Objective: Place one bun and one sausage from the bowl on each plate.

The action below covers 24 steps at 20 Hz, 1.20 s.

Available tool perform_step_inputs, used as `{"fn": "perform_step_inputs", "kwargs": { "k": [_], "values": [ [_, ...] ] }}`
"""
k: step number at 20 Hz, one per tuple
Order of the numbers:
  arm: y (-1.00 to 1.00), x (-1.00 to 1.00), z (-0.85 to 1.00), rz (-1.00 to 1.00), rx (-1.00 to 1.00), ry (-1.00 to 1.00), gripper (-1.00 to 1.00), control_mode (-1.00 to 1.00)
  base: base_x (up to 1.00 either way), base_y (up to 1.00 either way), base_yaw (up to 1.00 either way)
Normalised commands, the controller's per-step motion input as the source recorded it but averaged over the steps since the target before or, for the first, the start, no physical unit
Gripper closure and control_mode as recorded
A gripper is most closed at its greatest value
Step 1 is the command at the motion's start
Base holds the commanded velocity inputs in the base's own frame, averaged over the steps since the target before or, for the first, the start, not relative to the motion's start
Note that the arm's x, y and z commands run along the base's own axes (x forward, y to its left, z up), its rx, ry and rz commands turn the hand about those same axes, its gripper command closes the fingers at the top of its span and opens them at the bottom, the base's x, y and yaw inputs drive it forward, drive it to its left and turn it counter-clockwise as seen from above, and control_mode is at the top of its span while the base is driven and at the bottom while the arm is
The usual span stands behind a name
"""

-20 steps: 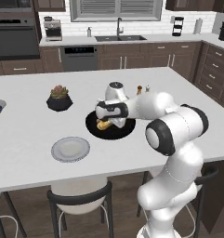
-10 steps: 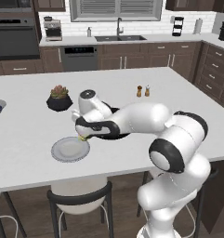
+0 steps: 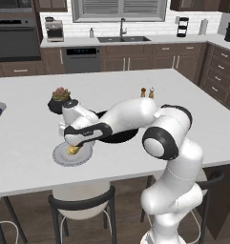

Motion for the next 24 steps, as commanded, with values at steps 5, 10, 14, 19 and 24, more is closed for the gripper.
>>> {"fn": "perform_step_inputs", "kwargs": {
  "k": [5,10,14,19,24],
  "values": [
    [0.0,0.31,-0.27,0.0,0.0,0.01,-1.0,-1.0,0.0,0.0,0.0],
    [0.0,0.0,-0.16,0.0,0.0,0.0,-1.0,-1.0,0.0,0.0,0.0],
    [-0.49,-0.16,0.57,0.0,0.06,-0.25,-1.0,-1.0,0.0,0.0,0.0],
    [-1.0,-0.25,1.0,-0.01,0.17,-0.14,-1.0,-1.0,0.0,0.0,0.0],
    [-1.0,0.02,0.79,-0.06,0.17,0.0,-1.0,-1.0,0.0,0.0,0.0]
  ]
}}
